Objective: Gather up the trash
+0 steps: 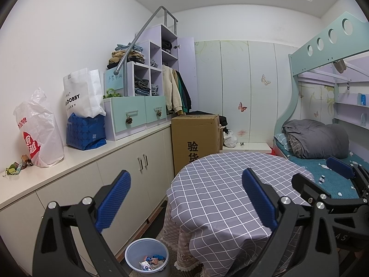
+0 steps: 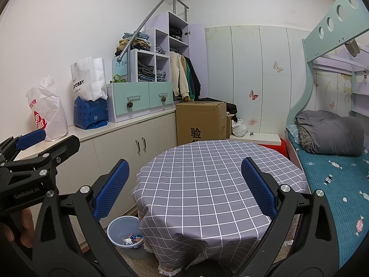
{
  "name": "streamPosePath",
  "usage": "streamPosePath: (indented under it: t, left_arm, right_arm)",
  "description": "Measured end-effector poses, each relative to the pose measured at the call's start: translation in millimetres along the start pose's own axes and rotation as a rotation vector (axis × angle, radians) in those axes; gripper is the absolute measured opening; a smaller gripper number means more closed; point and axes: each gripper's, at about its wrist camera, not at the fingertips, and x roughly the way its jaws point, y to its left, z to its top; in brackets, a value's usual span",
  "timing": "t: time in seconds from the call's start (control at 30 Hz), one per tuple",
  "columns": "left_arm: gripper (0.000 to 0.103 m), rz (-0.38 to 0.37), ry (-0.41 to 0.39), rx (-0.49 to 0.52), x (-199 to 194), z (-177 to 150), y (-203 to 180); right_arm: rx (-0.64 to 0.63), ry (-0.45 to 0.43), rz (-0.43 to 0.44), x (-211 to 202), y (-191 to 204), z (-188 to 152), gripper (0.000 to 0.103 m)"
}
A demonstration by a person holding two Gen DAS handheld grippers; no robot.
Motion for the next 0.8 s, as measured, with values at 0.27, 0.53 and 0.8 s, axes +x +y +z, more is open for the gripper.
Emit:
streamPosePath:
  t: [0.27, 0.53, 0.8]
  left_arm:
    - [0.095, -0.005, 0.003, 0.006, 0.8, -2.4, 4.4]
    - [0.095, -0.005, 0.004, 0.005, 1.0, -2.0, 4.2]
    - [0.095, -0.005, 0.005, 0.006, 1.1, -1.8, 3.9]
  right_arm:
    - [0.002, 0.003, 0.001, 1.7, 0.0, -1.2, 0.096]
    - [0.004, 0.006, 0.002, 2.6, -1.3, -3.6, 0.096]
    - [0.005, 0.008, 0.002, 2.6, -1.7, -3.8, 0.096]
